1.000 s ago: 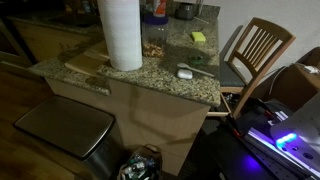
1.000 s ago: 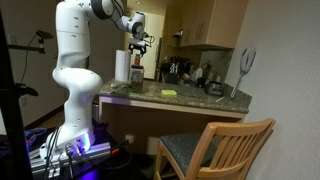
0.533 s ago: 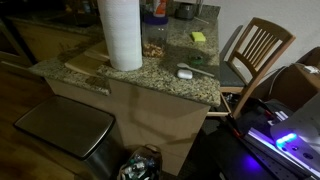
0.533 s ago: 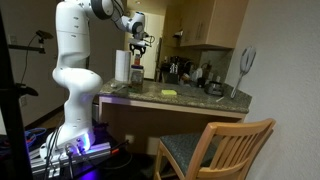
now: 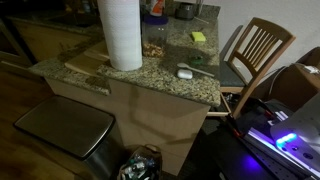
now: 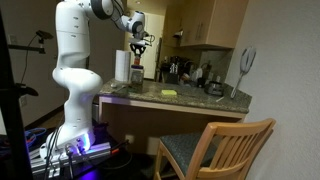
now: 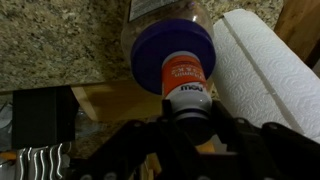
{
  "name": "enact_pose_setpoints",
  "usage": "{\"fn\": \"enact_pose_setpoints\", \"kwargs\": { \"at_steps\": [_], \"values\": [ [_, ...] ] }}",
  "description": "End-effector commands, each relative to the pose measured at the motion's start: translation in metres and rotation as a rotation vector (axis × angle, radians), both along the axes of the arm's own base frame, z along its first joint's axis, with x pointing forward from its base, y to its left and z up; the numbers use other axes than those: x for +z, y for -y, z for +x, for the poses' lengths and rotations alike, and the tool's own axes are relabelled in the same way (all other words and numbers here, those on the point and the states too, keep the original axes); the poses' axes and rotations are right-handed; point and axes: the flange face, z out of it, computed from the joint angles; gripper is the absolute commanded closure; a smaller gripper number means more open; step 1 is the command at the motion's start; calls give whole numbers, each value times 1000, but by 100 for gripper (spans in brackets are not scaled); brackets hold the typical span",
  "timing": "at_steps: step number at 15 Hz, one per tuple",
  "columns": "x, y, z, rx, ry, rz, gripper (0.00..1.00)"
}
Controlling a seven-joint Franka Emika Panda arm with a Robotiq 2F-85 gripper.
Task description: Remove the white bottle from the top of the container and set it down on the right side of the countertop
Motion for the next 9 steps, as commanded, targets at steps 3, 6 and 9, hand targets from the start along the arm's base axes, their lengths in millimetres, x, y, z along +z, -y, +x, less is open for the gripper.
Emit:
{"fn": "enact_pose_setpoints", "kwargs": {
  "at_steps": [3, 6, 9],
  "values": [
    [0, 3, 2, -7, 35, -51, 82],
    [2, 6, 3, -76, 66, -85, 82],
    [33, 66, 27, -194, 55, -118, 82]
  ]
}}
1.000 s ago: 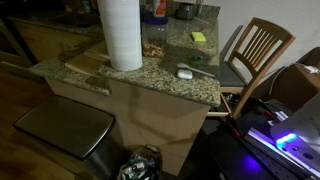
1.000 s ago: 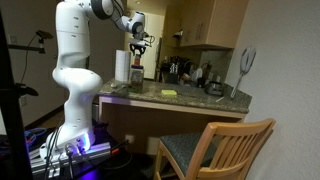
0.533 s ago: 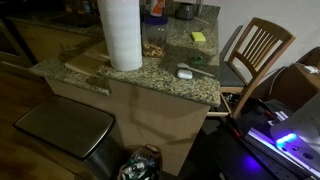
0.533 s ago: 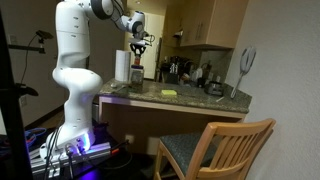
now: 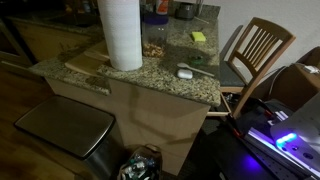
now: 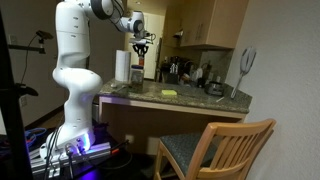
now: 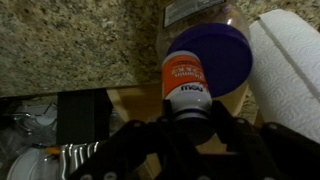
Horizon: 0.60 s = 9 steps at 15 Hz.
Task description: Remove the white bottle from the top of the container and set it down on the right side of the countertop
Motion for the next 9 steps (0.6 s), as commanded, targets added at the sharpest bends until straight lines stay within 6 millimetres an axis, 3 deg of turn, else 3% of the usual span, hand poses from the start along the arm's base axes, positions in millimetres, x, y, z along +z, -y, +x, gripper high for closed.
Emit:
{"fn": "enact_pose_setpoints", "kwargs": {
  "at_steps": [1, 3, 6, 9],
  "values": [
    [33, 73, 26, -131, -4, -12, 82],
    [33, 123, 39, -228, -37, -2, 82],
    [1, 186, 50, -341, -154, 31, 82],
    [-42, 202, 52, -384, -282, 69, 82]
  ]
}}
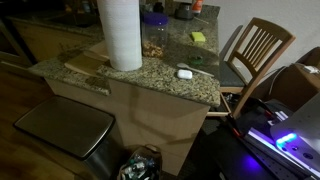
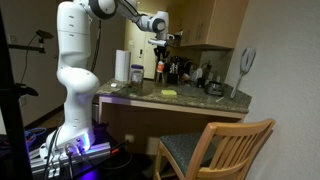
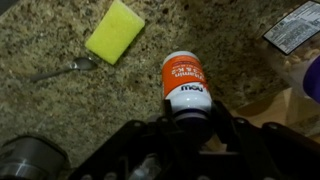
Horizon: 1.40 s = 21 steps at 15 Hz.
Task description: Remove the white bottle from the top of the container and set it down on the right side of the countertop
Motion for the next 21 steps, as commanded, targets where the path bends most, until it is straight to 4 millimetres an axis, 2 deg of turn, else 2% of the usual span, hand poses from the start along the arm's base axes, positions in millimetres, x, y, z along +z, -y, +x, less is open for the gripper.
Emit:
{"fn": "enact_pose_setpoints", "kwargs": {
  "at_steps": [1, 4, 7, 12, 16, 21],
  "values": [
    [-52, 3, 3, -30, -133, 64, 82],
    [-89, -9, 4, -43, -175, 73, 82],
    [-112, -28, 5, -45, -169, 49, 82],
    [-137, -55, 10, -63, -87, 21, 82],
    [-161, -62, 13, -87, -54, -44, 82],
    [-166, -71, 16, -137, -11, -89, 82]
  ]
}}
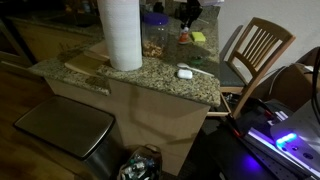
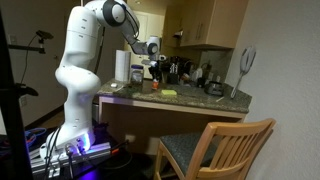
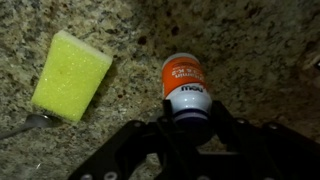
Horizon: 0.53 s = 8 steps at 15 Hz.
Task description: Remove the white bottle from the top of the container and set it down on the right side of the countertop
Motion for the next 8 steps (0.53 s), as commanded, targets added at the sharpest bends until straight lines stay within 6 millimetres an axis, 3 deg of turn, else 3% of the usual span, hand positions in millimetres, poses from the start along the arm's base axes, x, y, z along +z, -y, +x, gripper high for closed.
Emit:
{"fn": "enact_pose_setpoints", "kwargs": {
  "at_steps": [1, 5, 6, 8],
  "values": [
    [-9, -6, 0, -30, 30, -26, 82],
    [-9, -11, 0, -55, 27, -17, 82],
    [-5, -12, -2, -52, 10, 0, 32],
    [7, -10, -5, -57, 2, 18, 26]
  ]
}}
